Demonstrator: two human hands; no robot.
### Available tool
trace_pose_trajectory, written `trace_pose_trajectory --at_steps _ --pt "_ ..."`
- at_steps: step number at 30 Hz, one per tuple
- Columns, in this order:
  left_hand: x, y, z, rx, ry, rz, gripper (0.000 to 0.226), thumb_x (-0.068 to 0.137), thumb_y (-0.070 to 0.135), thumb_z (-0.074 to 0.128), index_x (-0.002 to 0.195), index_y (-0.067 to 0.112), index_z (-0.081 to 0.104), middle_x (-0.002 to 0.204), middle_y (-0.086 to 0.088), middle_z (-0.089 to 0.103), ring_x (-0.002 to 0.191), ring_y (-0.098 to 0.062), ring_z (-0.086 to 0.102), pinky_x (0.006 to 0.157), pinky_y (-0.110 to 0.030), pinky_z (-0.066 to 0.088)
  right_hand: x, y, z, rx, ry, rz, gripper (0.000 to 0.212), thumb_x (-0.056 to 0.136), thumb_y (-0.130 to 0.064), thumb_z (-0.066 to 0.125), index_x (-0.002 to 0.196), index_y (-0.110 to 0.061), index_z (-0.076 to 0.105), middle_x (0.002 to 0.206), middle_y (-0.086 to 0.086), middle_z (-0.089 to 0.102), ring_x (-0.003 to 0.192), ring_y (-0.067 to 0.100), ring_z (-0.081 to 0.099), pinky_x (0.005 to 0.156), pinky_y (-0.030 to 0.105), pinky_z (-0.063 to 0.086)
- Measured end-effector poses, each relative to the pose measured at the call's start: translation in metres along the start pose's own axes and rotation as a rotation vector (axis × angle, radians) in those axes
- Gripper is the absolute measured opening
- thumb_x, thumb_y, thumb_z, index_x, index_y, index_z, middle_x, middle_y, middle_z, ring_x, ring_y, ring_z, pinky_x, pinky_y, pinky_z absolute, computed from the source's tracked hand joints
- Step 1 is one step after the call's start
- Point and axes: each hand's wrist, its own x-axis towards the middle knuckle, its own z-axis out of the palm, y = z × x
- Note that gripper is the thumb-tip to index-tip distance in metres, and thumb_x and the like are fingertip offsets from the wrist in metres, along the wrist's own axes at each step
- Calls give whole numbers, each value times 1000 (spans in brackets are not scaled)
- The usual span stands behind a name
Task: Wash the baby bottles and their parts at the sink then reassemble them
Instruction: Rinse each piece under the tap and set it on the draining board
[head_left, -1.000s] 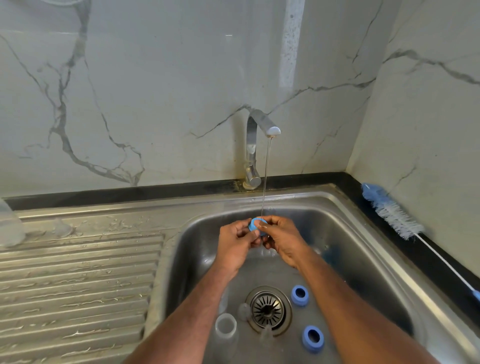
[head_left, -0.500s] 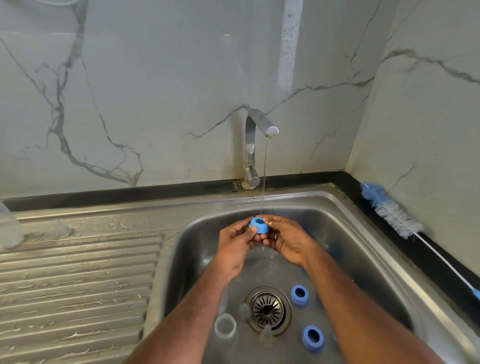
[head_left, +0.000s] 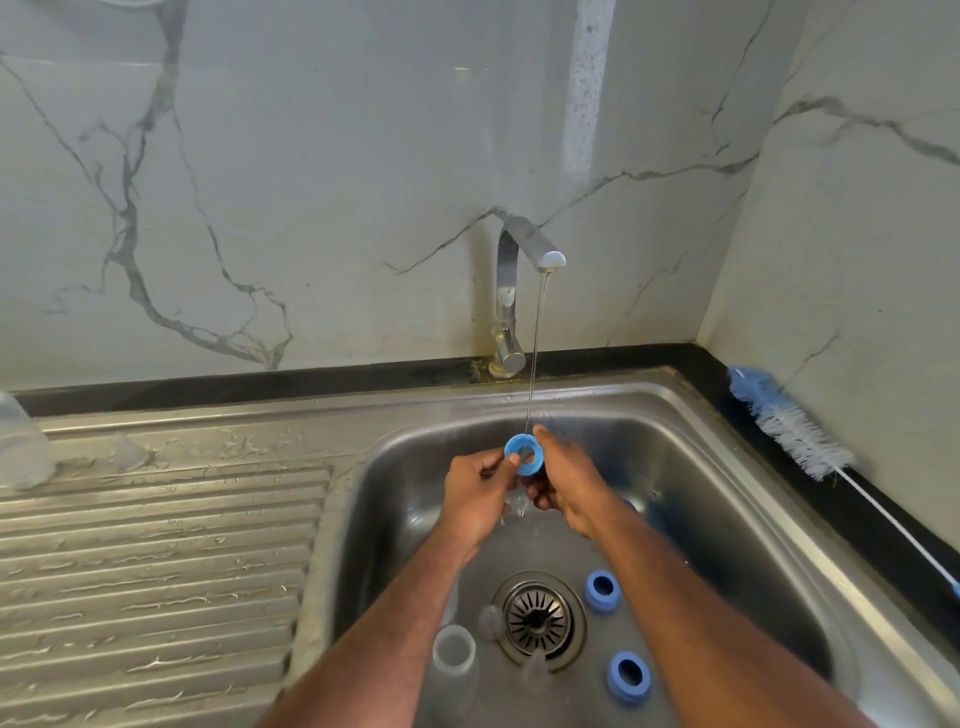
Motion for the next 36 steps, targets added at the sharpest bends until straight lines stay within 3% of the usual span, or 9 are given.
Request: trace_pose_trajectory --at_steps 4,8,10,14,17,19,23,28,36 --pt "-5 6 2 -53 -60 -27 19 101 17 58 102 12 76 86 -12 76 78 -22 71 61 -28 53 -2 0 -2 -105 61 2 59 105 -53 37 101 -4 68 57 3 54 42 9 45 39 21 35" --pt "-9 11 3 -69 -219 34 17 99 14 62 114 16 70 88 -13 72 74 -18 66 65 -29 54 0 6 -5 -207 111 -10 56 105 -55 34 99 -10 66 57 -1 49 42 7 40 38 19 34" --pt "-10 11 3 -90 -213 37 17 98 12 63 114 15 70 89 -15 72 74 -20 66 64 -30 54 1 8 -6 -249 105 -15 52 106 -52 36 95 -11 65 59 -1 50 43 7 40 39 19 35" --pt "-10 13 2 -222 -153 -35 18 99 13 62 115 11 69 103 -10 75 96 -23 73 74 -34 59 4 5 -9 -364 179 -117 41 101 -46 55 82 -13 68 68 3 63 55 13 55 52 27 48" --pt "-8 13 4 -397 -152 -93 22 101 11 57 119 5 67 111 -15 73 105 -30 71 87 -44 60 7 3 -12 -328 133 -193 19 100 -35 59 94 -20 69 88 2 71 79 19 67 62 29 56" --pt "-5 14 3 -568 -137 -140 24 103 10 52 121 1 65 114 -20 72 103 -34 71 89 -45 59 6 2 -13 -281 36 -246 11 100 -23 59 104 -23 69 96 1 72 84 19 69 64 28 57" --pt "-5 19 1 -626 -137 -191 31 108 16 41 120 -1 63 105 -20 72 88 -27 70 82 -38 61 3 -2 -12 -256 -56 -317 17 93 -10 67 106 -20 67 97 5 71 73 16 68 54 23 52" --pt "-6 22 3 -543 -158 -266 42 110 26 35 116 -4 64 90 -16 68 70 -17 62 66 -29 54 -2 -2 -11 -532 185 -479 11 87 -21 76 87 -19 65 77 -4 67 67 12 68 58 25 59" --pt "-6 24 2 -400 -140 -350 45 110 37 32 108 7 65 71 -4 61 57 -11 49 52 -24 39 2 2 -12 -605 176 -491 31 85 -37 79 76 -15 58 69 2 66 60 17 67 54 32 59"
